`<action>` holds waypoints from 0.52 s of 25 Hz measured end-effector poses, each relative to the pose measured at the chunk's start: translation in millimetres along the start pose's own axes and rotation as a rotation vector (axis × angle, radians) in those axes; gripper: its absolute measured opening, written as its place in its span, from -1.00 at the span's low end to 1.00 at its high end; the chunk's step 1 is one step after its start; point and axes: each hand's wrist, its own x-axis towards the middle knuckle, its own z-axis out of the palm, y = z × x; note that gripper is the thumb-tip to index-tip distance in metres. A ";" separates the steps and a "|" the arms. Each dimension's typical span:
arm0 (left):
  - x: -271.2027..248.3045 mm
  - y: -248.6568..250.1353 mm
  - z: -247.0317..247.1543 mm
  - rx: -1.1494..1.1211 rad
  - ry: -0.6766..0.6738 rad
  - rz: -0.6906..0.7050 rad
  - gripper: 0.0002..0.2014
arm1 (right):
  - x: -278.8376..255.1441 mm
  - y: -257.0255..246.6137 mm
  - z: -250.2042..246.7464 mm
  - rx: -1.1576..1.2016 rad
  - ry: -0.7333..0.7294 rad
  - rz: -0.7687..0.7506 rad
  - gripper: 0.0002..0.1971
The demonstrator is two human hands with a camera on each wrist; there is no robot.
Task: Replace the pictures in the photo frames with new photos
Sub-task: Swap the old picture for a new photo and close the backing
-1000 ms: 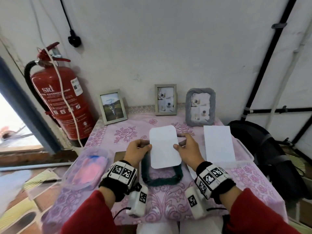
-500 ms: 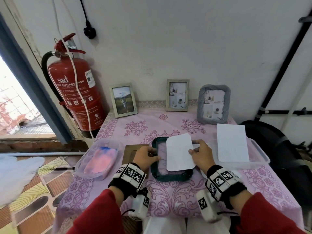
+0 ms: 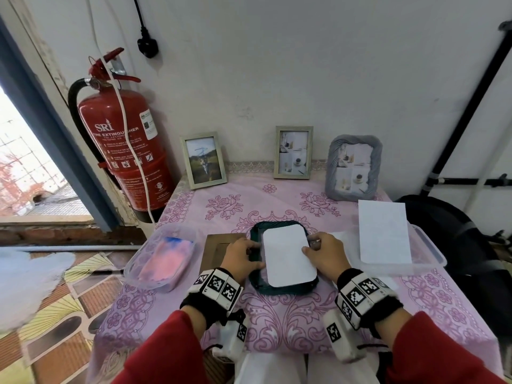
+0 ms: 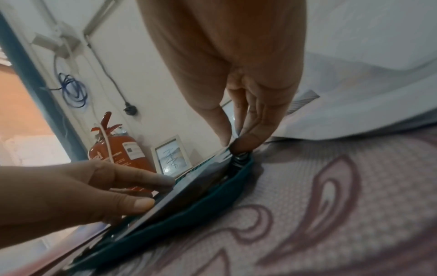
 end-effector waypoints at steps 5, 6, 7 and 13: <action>-1.1 0.6 0.2 0.007 0.013 0.012 -0.53 | -2.5 -3.9 3.9 -0.126 0.006 -0.007 -0.78; -1.1 1.0 0.0 -0.009 0.015 0.003 -0.56 | -3.0 -4.3 4.4 -0.146 0.015 -0.001 -0.78; -1.0 1.6 0.0 -0.033 0.018 -0.009 -0.59 | -3.5 -4.7 4.8 -0.158 0.028 0.011 -0.79; -0.6 6.3 0.9 -0.210 0.040 -0.053 -0.62 | -2.9 -6.0 7.0 -0.136 0.051 0.017 -0.73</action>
